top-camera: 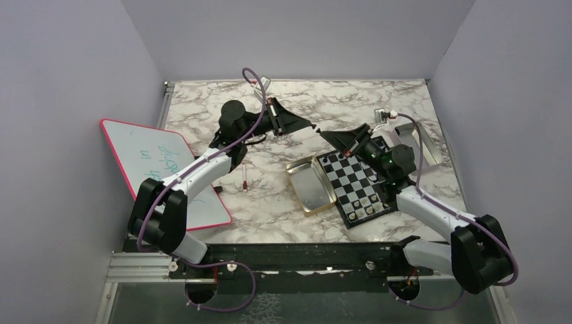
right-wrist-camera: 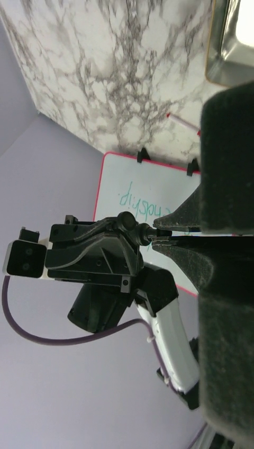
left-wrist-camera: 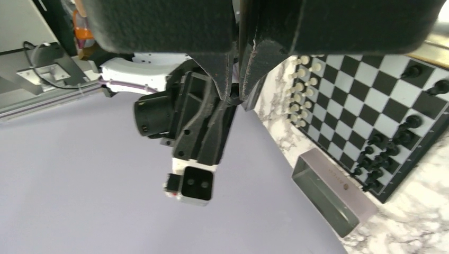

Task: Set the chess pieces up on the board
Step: Pick up the chess piece from the storage box, then place the chess piece on the chessboard.

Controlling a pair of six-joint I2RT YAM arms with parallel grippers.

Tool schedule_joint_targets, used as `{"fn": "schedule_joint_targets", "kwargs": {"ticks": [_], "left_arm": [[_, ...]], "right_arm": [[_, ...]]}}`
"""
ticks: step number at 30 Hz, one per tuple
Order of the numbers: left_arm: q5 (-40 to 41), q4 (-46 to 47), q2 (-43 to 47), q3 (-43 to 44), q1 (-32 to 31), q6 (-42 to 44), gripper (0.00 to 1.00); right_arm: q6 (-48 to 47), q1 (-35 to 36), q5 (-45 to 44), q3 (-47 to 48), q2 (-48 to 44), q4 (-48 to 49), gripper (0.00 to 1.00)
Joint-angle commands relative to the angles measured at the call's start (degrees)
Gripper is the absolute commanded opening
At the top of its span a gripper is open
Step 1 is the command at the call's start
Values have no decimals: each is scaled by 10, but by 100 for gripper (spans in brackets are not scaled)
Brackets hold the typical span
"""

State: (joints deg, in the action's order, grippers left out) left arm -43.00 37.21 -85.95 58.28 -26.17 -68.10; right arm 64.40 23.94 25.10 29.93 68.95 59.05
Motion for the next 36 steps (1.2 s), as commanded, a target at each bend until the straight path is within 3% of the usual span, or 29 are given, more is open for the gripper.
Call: {"fn": "schedule_joint_targets", "kwargs": {"ticks": [1, 6, 10, 16, 26, 36], "left_arm": [[14, 8, 9, -25, 18, 62, 0], [18, -70, 26, -26, 32, 154, 0], [39, -203, 42, 6, 32, 290, 0], [111, -376, 75, 45, 31, 468, 0], [164, -415, 155, -36, 26, 548, 0], [173, -391, 204, -80, 8, 571, 0]], "right_arm": [[-117, 2, -9, 33, -58, -177, 1], [-264, 2, -52, 105, -95, -430, 1], [-377, 3, -109, 184, -76, -629, 1], [-477, -4, -211, 269, -6, -816, 1], [-563, -14, -295, 362, 123, -964, 1], [-575, -38, -290, 425, 249, -1026, 1]]}}
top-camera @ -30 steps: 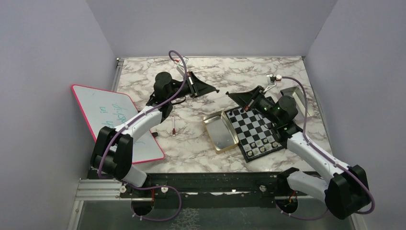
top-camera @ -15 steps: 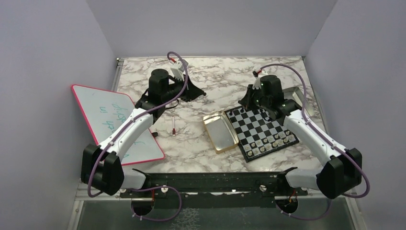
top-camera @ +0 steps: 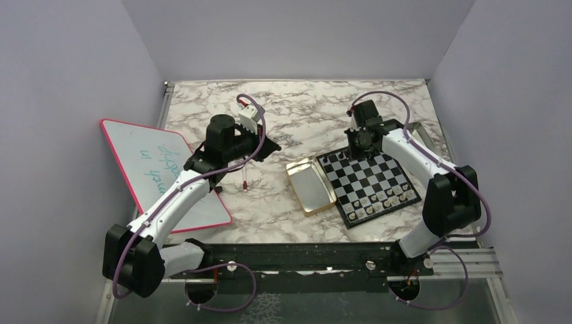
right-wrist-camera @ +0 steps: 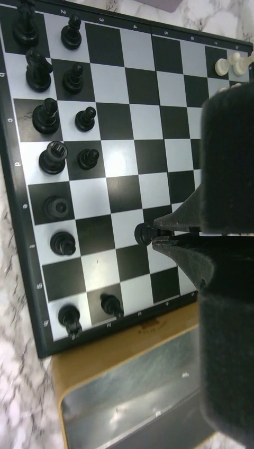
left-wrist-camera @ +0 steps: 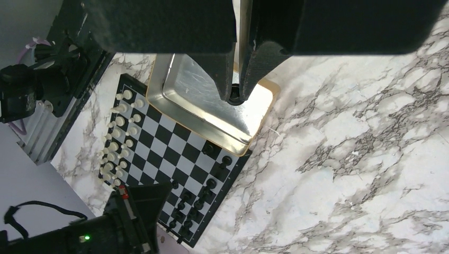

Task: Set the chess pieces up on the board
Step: Place the chess piece on the chessboard.

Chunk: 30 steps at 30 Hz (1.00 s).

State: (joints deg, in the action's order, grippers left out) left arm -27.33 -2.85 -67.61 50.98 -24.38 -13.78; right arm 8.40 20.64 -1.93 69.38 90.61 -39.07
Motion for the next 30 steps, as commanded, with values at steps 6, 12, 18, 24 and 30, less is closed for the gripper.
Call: {"fn": "schedule_joint_targets", "kwargs": {"ticks": [6, 12, 18, 24, 30], "left_arm": [[39, -6, 32, -7, -22, 48, 0], [41, -9, 37, -7, -27, 53, 0], [44, -11, 37, -6, -29, 56, 0], [46, -11, 36, -7, -30, 57, 0], [46, -11, 38, -7, -30, 58, 0]], "right_arm": [[-20, -8, -44, 64, 94, -55, 1], [-20, -9, -76, 87, 141, -54, 1], [-24, -15, -86, 90, 153, -50, 1], [-26, -22, -73, 89, 158, -45, 1], [-25, -26, -69, 86, 162, -41, 2]]}}
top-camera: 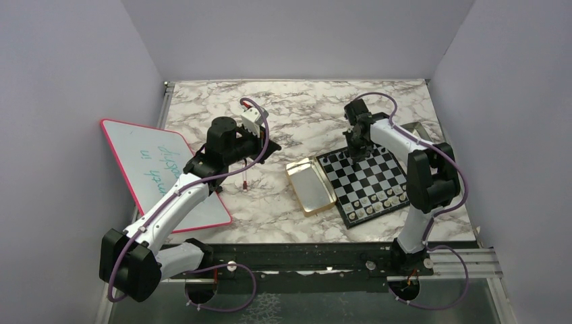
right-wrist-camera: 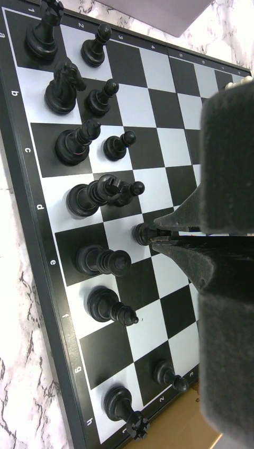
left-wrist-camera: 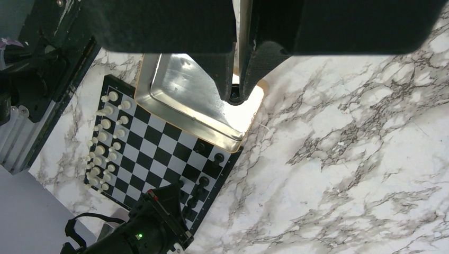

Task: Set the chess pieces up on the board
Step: Place the chess piece on the chessboard.

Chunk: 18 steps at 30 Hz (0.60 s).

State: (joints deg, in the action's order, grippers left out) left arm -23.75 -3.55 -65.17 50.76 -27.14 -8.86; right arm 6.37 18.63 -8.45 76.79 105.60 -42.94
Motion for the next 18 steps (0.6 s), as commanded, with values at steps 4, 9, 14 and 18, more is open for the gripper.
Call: {"fn": "schedule_joint_targets", "kwargs": {"ticks": [4, 9, 14, 18], "left_arm": [[10, -3, 14, -5, -4, 10, 0], [10, -4, 13, -6, -4, 10, 0], [10, -4, 14, -6, -5, 10, 0], [10, -4, 14, -6, -5, 10, 0]], "right_arm": [[-4, -8, 7, 8, 13, 5, 2], [-2, -8, 16, 10, 17, 7, 2], [-1, -7, 19, 14, 24, 7, 2], [0, -8, 19, 16, 26, 9, 2]]}}
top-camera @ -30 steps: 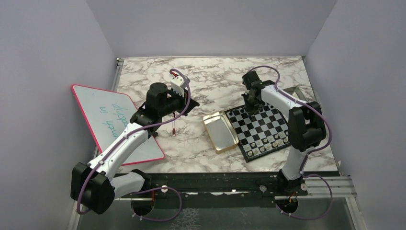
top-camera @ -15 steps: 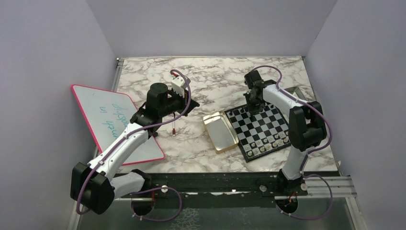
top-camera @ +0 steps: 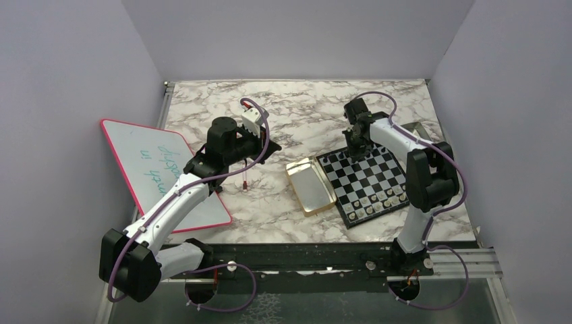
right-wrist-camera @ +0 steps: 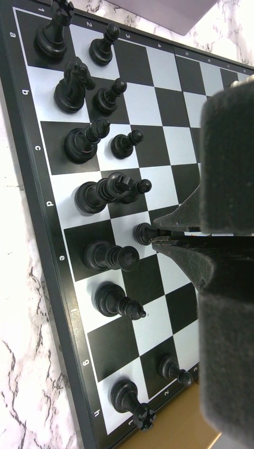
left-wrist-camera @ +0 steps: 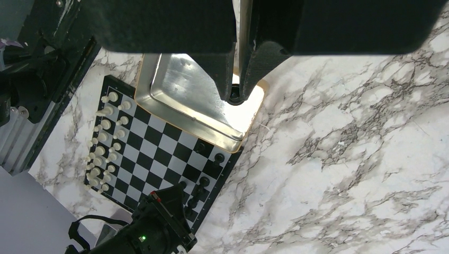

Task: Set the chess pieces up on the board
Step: Place the chess piece on the chessboard.

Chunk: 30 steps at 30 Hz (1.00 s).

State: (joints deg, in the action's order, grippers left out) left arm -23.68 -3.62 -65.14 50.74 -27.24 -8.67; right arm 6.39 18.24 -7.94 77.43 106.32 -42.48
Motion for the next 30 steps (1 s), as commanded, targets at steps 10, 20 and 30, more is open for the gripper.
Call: {"fn": "schedule_joint_targets", "kwargs": {"ticks": [10, 20, 30], "left_arm": [[10, -3, 14, -5, -4, 8, 0], [10, -3, 15, -6, -4, 9, 0], [9, -4, 14, -6, -4, 10, 0]], "right_arm": [[-1, -5, 21, 7, 25, 5, 7], [8, -5, 22, 3, 24, 16, 21], [13, -5, 27, -3, 20, 25, 20]]}}
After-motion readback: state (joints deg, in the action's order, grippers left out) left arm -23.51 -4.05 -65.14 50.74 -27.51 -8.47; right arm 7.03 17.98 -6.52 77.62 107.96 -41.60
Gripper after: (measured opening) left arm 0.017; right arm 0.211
